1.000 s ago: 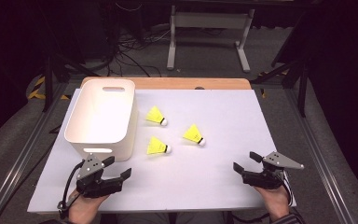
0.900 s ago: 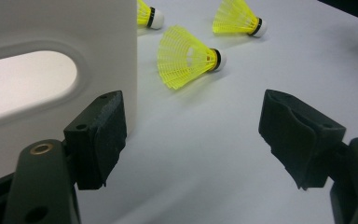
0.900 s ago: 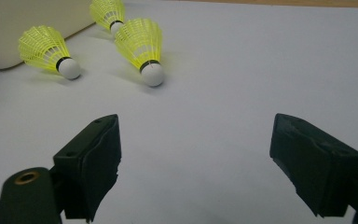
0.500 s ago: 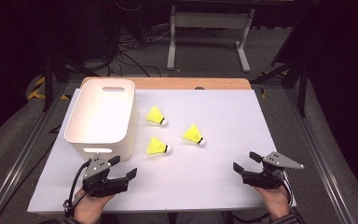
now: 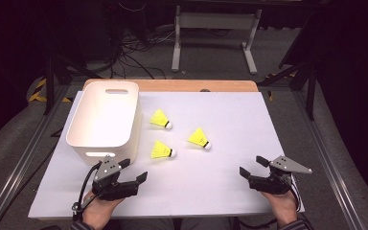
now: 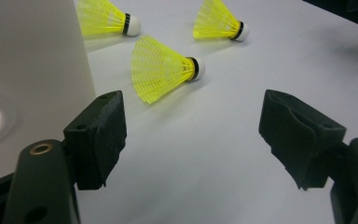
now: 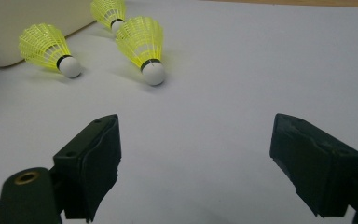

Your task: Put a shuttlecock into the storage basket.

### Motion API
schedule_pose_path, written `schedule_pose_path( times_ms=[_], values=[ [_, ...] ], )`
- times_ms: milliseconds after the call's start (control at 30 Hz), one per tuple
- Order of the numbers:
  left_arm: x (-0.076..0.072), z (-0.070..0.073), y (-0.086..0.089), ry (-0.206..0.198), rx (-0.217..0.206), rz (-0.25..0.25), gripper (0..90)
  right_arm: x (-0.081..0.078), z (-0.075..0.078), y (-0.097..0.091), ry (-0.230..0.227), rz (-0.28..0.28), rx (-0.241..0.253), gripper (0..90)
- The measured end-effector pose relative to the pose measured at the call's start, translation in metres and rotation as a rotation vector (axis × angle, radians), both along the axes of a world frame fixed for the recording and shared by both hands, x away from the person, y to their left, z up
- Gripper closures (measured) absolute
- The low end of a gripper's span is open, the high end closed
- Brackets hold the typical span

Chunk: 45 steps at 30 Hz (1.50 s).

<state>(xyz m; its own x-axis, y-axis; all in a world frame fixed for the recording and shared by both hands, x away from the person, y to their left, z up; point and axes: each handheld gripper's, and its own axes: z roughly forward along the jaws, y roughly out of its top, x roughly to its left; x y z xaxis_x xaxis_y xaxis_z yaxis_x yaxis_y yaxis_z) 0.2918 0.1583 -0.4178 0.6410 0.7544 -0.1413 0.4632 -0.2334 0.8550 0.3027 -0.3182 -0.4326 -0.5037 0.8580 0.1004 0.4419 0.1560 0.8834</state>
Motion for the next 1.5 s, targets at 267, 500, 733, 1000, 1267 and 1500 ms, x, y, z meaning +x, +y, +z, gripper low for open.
schedule_pose_path(
  times_ms=[267,500,733,1000,1267,1500],
  values=[
    [0.005,0.001,-0.01,0.002,0.002,-0.011,23.9,0.0,0.0,0.0,0.002,0.005,-0.002,16.7],
    [0.008,0.001,-0.02,0.011,0.011,-0.023,23.9,0.0,0.0,0.0,0.003,0.007,-0.001,16.7],
    [0.012,0.002,-0.027,0.003,0.017,-0.023,23.9,0.0,0.0,0.0,0.004,0.009,0.0,16.7],
    [0.018,0.001,-0.037,0.005,0.041,-0.025,23.9,0.001,0.0,0.001,0.002,0.01,0.0,16.7],
    [0.023,0.002,-0.043,0.019,0.052,-0.016,24.1,0.001,-0.001,0.001,0.002,0.013,0.001,16.7],
    [0.031,0.003,-0.05,0.034,0.088,0.001,24.2,0.001,0.0,0.001,0.0,0.011,0.001,16.6]
  ],
)
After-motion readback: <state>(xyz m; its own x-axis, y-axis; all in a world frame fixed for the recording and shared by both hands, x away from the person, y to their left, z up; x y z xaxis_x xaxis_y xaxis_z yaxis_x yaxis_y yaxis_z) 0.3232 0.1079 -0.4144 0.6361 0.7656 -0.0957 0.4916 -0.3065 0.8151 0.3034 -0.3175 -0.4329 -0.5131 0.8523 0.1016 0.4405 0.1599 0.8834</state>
